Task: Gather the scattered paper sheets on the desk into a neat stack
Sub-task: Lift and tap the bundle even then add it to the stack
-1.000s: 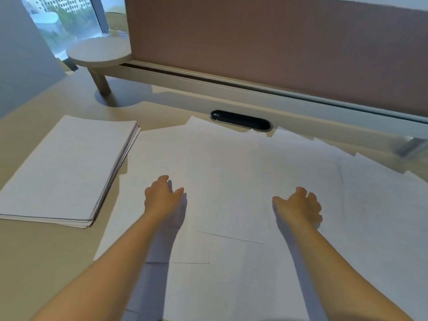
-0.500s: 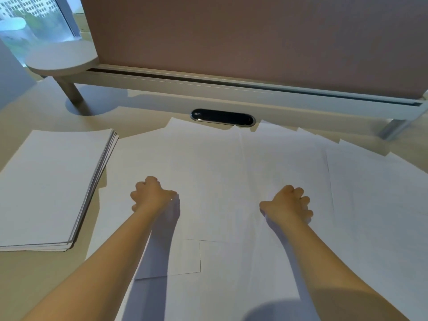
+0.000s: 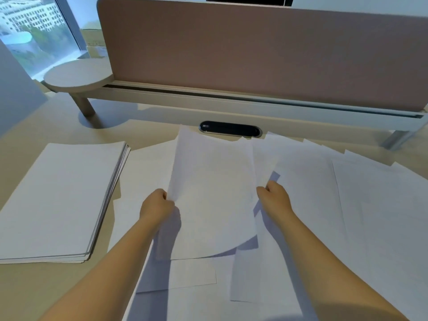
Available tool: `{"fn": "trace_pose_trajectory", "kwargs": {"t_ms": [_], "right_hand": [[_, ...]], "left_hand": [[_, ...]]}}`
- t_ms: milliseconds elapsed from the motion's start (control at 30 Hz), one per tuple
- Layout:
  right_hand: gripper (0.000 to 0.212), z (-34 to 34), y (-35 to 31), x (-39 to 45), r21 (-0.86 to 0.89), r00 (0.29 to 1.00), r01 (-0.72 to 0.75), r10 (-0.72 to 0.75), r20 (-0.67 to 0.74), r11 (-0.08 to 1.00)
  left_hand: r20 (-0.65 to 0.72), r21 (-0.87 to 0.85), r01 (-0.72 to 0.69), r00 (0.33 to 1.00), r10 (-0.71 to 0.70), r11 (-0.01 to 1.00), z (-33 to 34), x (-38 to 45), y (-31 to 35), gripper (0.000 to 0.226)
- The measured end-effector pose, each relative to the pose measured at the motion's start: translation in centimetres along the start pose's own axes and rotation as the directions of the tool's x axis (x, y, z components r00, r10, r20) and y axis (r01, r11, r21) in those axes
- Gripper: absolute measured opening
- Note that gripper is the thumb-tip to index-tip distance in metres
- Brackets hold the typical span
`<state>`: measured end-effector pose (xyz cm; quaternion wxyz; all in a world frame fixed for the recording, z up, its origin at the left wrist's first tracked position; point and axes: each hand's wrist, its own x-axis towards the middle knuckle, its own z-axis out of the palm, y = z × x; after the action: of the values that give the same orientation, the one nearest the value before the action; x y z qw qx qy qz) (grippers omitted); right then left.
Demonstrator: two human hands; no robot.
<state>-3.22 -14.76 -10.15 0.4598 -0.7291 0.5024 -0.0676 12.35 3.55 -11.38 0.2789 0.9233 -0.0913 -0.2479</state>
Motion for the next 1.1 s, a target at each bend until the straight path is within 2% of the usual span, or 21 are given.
{"fn": "trace_pose_trajectory", "kwargs": {"t_ms": [133,233,300,367,400,467,533,600,633,667,700,733,767,800,900,967,1033,1100], "right_hand": [[0.021,0.8,-0.9,-0.2,0.109,1.0,0.016,-0.018,0.025,0.994],[0.031,0.9,-1.2,-0.1,0.113,0.999,0.034,-0.037,0.028,0.993],[0.034,1.4,-1.5,-0.3,0.124,0.999,0.023,-0.027,0.031,0.992],[0.036,2.0,-2.0,-0.4,0.233,1.0,-0.028,0.024,0.02,0.972],[0.034,2.2,-2.4,-0.6,0.293,0.998,-0.052,0.044,0.033,0.955],[0.025,2.7,-3.2,-0.9,0.337,0.994,-0.067,0.032,0.109,0.939],[0.02,3.3,-4.0,-1.7,0.388,0.976,-0.1,0.015,0.218,0.916],[0.024,3.7,-3.9,-2.1,0.448,0.964,-0.114,-0.01,0.265,0.886],[0.022,3.7,-3.6,-2.2,0.45,0.971,-0.108,-0.003,0.239,0.886],[0.018,3.5,-3.0,-2.1,0.368,0.985,-0.087,0.023,0.174,0.926],[0.019,2.8,-2.3,-1.9,0.167,0.996,-0.064,0.053,0.068,0.984],[0.029,2.1,-1.5,-1.6,-0.058,0.994,-0.092,0.089,-0.055,0.994],[0.04,1.4,-0.7,-1.4,-0.225,0.981,-0.146,0.111,-0.16,0.963],[0.048,0.9,0.0,-1.5,-0.288,0.966,-0.213,0.157,-0.205,0.934],[0.057,0.6,1.1,-2.0,-0.315,0.953,-0.293,0.247,-0.176,0.903],[0.059,1.1,1.2,-2.2,-0.29,0.955,-0.289,0.257,-0.145,0.912],[0.061,1.9,1.0,-2.3,-0.177,0.964,-0.262,0.249,-0.094,0.949],[0.06,2.8,1.1,-2.8,-0.044,0.967,-0.254,0.252,-0.031,0.966]], "left_hand": [[-0.147,0.07,-0.104,0.983,0.114,0.992,-1.6,-0.3,-0.7,0.014],[-0.255,0.137,-0.103,0.957,0.136,0.985,-2.7,-0.8,-0.9,0.015],[-0.28,0.159,-0.095,0.95,0.137,0.983,-3.3,-0.8,-1.2,0.018],[-0.224,0.108,-0.096,0.967,0.118,0.989,-3.7,-0.3,-1.7,0.02],[-0.152,0.068,-0.108,0.981,0.118,0.992,-3.6,0.0,-1.9,0.021],[0.066,-0.031,-0.118,0.991,0.12,0.993,-3.0,0.0,-2.2,0.02],[0.241,-0.167,-0.073,0.964,0.113,0.983,-2.0,-0.5,-2.3,0.013],[0.237,-0.33,-0.015,0.966,0.098,0.944,-1.2,-0.7,-2.5,0.019],[0.21,-0.408,0.018,0.975,0.075,0.913,-1.0,-0.7,-2.6,0.024],[0.194,-0.479,0.062,0.98,0.036,0.876,-1.0,-0.8,-2.5,0.028],[0.183,-0.539,0.099,0.983,0.002,0.836,-1.0,-0.7,-2.5,0.031],[0.178,-0.568,0.113,0.984,-0.012,0.816,-1.1,-0.8,-2.4,0.033],[0.173,-0.557,0.107,0.985,-0.011,0.824,-1.1,-0.9,-2.4,0.034],[0.168,-0.51,0.096,0.986,-0.011,0.855,-0.9,-1.0,-2.4,0.034],[0.162,-0.395,0.086,0.987,-0.023,0.914,-0.3,-1.1,-2.1,0.034],[0.2,-0.387,0.121,0.979,-0.045,0.914,0.1,-1.7,-1.3,0.019],[0.254,-0.397,0.174,0.964,-0.075,0.901,0.5,-2.1,-0.8,0.042],[0.3,-0.416,0.17,0.953,-0.042,0.893,0.8,-2.6,-0.8,0.043]]}}
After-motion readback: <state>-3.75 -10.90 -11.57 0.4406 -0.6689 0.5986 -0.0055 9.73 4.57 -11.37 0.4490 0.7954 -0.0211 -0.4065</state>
